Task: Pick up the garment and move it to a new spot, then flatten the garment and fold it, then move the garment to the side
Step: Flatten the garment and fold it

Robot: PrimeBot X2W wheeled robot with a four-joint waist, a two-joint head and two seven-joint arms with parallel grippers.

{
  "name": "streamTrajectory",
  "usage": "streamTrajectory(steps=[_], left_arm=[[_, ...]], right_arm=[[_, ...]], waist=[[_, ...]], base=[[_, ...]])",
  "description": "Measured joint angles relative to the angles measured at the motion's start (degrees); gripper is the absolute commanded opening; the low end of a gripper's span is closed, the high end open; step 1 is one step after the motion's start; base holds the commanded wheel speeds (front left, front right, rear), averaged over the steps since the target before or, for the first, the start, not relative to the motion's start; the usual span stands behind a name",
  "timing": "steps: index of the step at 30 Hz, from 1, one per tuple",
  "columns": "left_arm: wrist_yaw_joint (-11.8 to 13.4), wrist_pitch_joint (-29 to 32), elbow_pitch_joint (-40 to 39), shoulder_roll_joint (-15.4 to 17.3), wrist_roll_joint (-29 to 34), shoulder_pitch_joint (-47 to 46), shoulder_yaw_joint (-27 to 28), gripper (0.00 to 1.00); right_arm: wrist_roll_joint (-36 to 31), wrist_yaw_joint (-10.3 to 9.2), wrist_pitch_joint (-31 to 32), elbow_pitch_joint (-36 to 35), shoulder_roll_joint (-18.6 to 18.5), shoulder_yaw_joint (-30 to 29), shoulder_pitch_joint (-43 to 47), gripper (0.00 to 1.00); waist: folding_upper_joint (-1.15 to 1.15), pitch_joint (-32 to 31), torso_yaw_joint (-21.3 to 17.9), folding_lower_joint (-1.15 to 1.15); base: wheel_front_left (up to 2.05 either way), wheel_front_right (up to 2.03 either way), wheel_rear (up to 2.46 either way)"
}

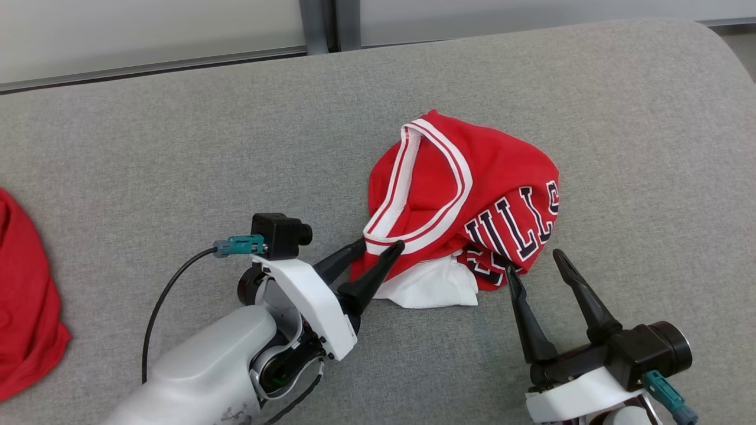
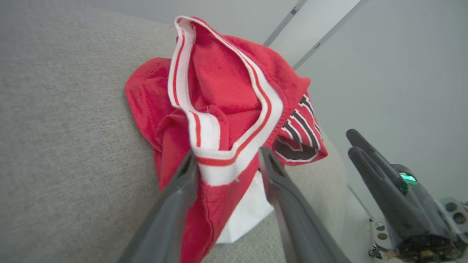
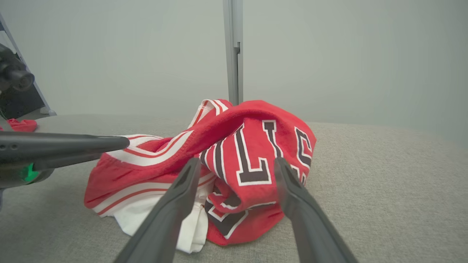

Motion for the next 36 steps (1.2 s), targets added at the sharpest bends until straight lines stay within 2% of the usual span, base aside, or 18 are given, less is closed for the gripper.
streamTrajectory(steps=[2,7,11,16,19,24,27,32,36], left_arm=[[0.0,-1.2,-1.2,0.4,-0.7,-0.6,-0.9,0.0],[0.0,-3.2,-3.8,2.2,-1.3,-2.9,-4.2,0.0],[0.0,-3.9,-9.8,2.2,-3.0,-5.8,-5.6,0.0],[0.0,-5.8,-19.6,1.8,-4.8,-11.9,-5.2,0.0],[0.0,-6.3,-22.0,0.7,-8.0,-14.8,-3.0,0.0],[0.0,-5.8,-19.1,-2.9,-11.7,-21.3,1.2,0.0],[0.0,-2.8,-16.9,-6.3,-15.1,-28.3,4.7,0.0],[0.0,-0.6,-14.0,-7.5,-18.1,-36.9,10.7,0.0],[0.0,-3.3,-11.8,-7.1,-16.9,-41.1,15.1,0.0]], right_arm=[[0.1,0.0,0.0,-0.2,0.0,-0.1,-0.2,1.0],[0.6,0.0,0.0,-0.3,0.0,-0.1,-0.5,1.0],[1.5,0.0,0.0,0.0,0.0,0.2,-0.5,1.0],[4.0,0.0,0.0,-0.9,0.0,1.3,-0.8,1.0],[5.7,0.0,0.0,-1.2,0.0,2.5,-1.0,1.0],[8.2,0.01,0.0,-2.0,0.0,3.0,-1.3,1.0],[10.4,0.0,0.0,-2.9,0.1,2.6,-1.3,1.0],[12.9,-0.01,0.0,-5.9,0.0,-1.2,-2.5,1.0],[11.9,-0.01,0.0,-6.6,0.0,-4.2,-2.6,1.0]], waist=[[0.0,0.0,-0.2,0.0],[0.0,-0.6,-0.8,0.0],[0.0,-1.8,-1.4,0.0],[0.0,-3.0,-3.7,0.0],[0.0,-3.7,-5.7,0.0],[0.0,-4.8,-10.1,0.0],[0.0,-5.2,-13.5,0.0],[0.0,-5.2,-16.6,0.0],[0.0,-5.8,-15.8,0.0]], base=[[0.0,0.0,0.0],[0.0,0.0,0.0],[0.0,0.0,0.0],[0.0,0.0,0.0],[0.0,0.0,0.0],[0.0,0.0,0.0],[0.0,0.0,0.0],[0.0,0.0,0.0],[0.0,0.0,0.0]])
